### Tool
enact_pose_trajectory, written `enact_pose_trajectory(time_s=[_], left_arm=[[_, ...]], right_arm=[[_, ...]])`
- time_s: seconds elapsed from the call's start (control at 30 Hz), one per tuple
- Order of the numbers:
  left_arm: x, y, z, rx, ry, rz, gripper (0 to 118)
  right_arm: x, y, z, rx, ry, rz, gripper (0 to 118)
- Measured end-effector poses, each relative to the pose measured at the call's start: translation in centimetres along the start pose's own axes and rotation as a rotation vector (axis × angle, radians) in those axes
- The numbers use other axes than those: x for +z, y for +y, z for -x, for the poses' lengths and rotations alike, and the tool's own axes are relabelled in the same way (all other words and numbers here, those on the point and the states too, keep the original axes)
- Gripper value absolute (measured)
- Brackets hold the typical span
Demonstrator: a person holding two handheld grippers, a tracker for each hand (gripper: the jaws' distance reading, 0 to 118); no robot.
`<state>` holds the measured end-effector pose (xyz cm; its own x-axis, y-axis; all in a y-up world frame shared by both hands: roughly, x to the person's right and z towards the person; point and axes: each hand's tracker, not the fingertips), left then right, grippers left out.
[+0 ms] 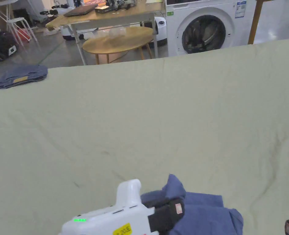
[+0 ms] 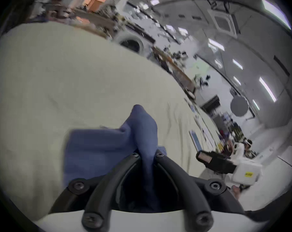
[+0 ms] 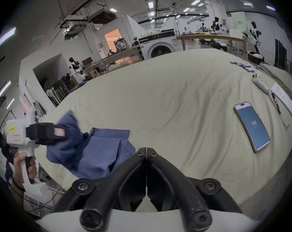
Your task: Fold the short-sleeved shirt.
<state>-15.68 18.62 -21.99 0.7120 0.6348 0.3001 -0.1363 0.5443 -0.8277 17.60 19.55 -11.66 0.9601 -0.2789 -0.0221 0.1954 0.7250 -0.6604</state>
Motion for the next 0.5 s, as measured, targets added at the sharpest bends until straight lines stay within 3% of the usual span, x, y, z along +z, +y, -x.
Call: enact_pose_trajectory(time_s=[0.17,0.2,0.23,0.27,0.43,0.47,0.5], left_arm=[[-5.4,-1.4,-2.0,-0.046,-0.092,0.107,7],[-5.9,-1.1,-2.2,-0.041,-0.071,0.144,21],[-5.8,-0.9,-2.1,-0.033,-0.073,0.135,47],[-5.3,-0.9,-1.8,0.002,-0.129,0.116,49],[-3.0,-0.6,-1.3,0.093,-0.261,0.004,42],[-3.4,-0.7,-1.5,0.077,-0.226,0.018,32],[-4.1,-0.9,-1.7,0.057,-0.152,0.034,10]], right_arm=[[1.2,-1.4,-0.7,0.031,-0.044,0.01,0],[1.2,-1.7,-1.2,0.024,-0.054,0.02,0],[1.3,-1.9,-1.5,0.016,-0.062,0.026,0],[1.4,-2.2,-2.0,0.002,-0.068,0.029,0],[1.6,-2.6,-3.0,-0.055,-0.058,0.03,0],[1.6,-2.5,-3.1,-0.065,-0.049,0.033,0],[1.6,-2.4,-3.0,-0.071,-0.039,0.036,0]])
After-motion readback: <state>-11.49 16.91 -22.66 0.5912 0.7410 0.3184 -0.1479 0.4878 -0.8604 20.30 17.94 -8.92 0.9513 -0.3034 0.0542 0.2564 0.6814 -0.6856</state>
